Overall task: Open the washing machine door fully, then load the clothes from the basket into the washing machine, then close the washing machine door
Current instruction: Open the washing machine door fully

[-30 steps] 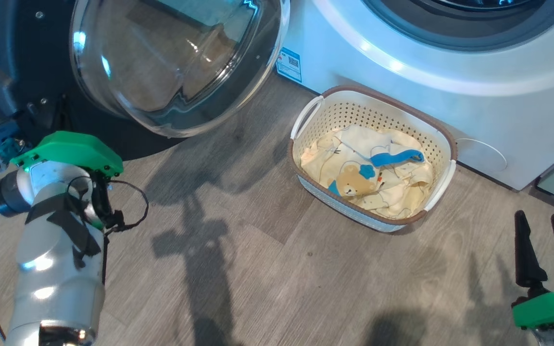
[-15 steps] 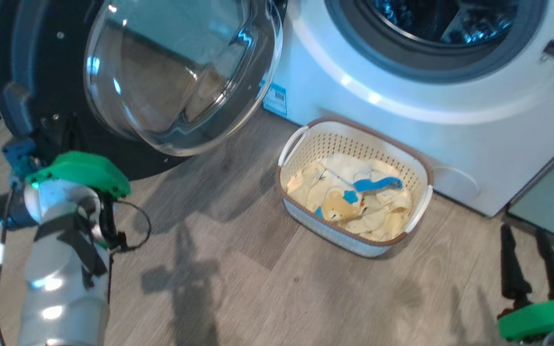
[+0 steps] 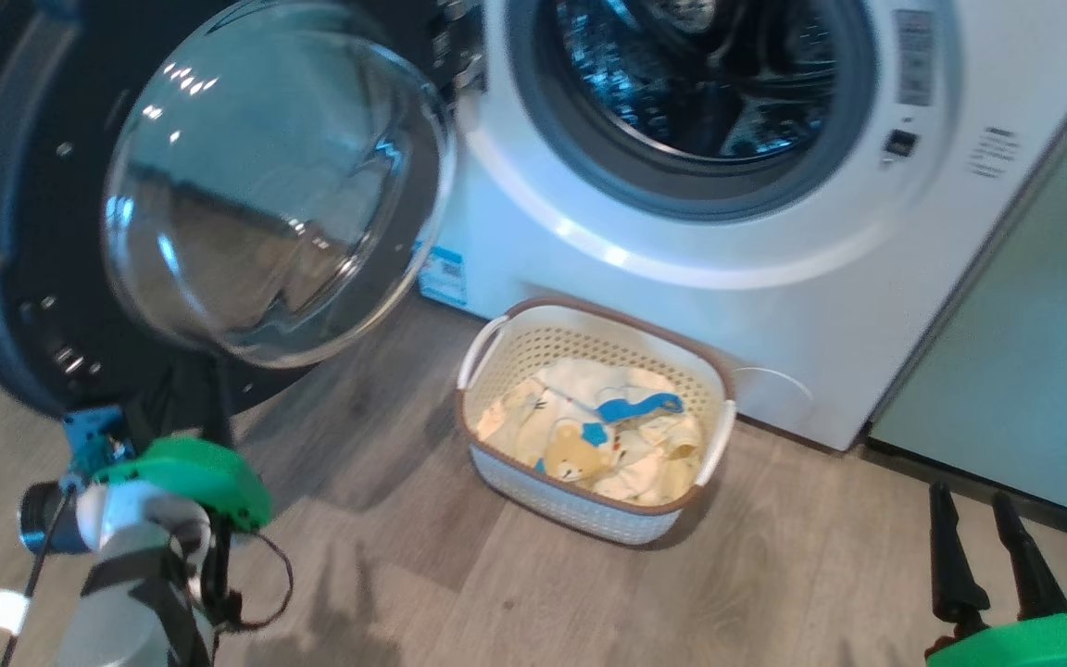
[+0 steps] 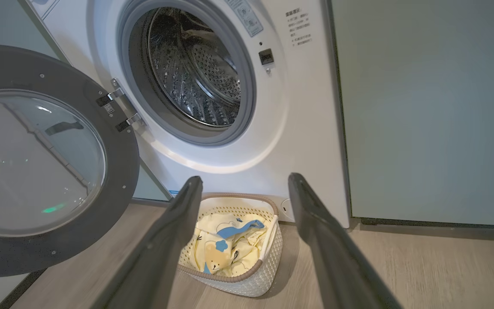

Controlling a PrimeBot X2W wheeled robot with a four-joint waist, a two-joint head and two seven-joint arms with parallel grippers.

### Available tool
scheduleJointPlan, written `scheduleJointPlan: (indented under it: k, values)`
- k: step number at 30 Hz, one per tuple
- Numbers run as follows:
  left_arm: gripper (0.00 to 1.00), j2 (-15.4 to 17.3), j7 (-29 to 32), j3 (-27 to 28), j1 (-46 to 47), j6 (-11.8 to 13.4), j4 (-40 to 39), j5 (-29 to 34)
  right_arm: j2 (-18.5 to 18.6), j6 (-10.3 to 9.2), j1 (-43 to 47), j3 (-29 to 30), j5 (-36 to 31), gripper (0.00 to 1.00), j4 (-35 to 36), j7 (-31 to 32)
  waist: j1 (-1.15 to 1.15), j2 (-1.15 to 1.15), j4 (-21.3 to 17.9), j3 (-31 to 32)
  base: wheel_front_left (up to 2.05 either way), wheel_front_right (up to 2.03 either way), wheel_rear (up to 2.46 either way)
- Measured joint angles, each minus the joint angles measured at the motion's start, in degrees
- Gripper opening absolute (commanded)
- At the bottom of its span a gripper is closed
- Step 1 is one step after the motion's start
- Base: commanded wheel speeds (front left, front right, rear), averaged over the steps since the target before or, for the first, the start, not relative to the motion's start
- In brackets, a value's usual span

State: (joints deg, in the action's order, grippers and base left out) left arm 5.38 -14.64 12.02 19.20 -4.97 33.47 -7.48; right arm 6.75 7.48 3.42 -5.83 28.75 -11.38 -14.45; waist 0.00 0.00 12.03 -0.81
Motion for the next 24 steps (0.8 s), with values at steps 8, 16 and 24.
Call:
scheduleJointPlan:
  k: [8,16,24]
  values:
    - [1.00,0.02,0.00,-1.00,-5.25,-1.48,-3.82,-0.48,-0.05,0.00,0.05,-0.07,-0.01,1.00,0.10,0.00,0.00,0.00,-6.35,2.05,0.00,0.00,0.00]
    - [1.00,0.16,0.01,-1.82,-8.81,-2.27,-6.69,-2.59,0.14,0.00,1.30,0.10,-0.01,1.00,0.68,0.00,0.00,0.00,-12.85,3.07,0.00,0.00,0.00]
    - [1.00,0.44,0.01,-3.60,-9.55,-2.44,-7.09,-4.79,0.40,0.00,1.27,-0.18,-0.09,1.00,1.32,0.01,0.00,0.00,-18.87,2.95,0.00,0.00,0.00]
